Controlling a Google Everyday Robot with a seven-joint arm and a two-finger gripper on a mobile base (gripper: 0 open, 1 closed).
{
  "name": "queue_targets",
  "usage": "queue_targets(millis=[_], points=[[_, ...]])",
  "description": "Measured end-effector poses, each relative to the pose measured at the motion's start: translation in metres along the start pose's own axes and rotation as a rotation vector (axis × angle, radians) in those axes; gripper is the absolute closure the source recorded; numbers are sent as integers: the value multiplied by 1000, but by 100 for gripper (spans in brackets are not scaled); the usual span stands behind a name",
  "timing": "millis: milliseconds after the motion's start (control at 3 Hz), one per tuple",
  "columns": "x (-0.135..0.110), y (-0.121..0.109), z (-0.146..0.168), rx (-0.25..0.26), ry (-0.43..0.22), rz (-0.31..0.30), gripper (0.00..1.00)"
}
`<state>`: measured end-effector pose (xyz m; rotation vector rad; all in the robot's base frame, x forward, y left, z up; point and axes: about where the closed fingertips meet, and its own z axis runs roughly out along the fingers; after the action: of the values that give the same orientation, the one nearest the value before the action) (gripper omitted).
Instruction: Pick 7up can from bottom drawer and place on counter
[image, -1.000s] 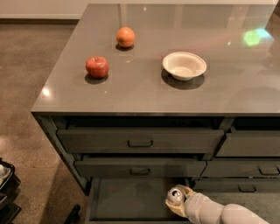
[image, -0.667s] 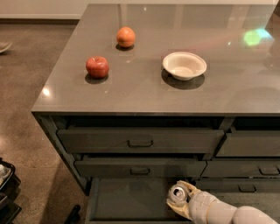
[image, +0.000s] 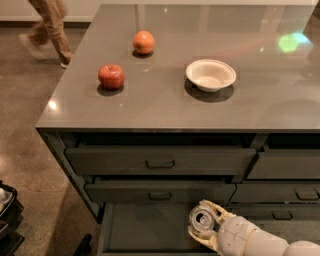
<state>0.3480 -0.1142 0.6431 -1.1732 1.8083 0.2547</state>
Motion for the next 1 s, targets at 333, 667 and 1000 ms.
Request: queue_targets(millis=[333,667,1000], points=[[-10,-2,0,-56,15,-35,100],[-54,-24,-6,-173,62,-144,100],[-120,-59,-20,-240,97,-262,100]])
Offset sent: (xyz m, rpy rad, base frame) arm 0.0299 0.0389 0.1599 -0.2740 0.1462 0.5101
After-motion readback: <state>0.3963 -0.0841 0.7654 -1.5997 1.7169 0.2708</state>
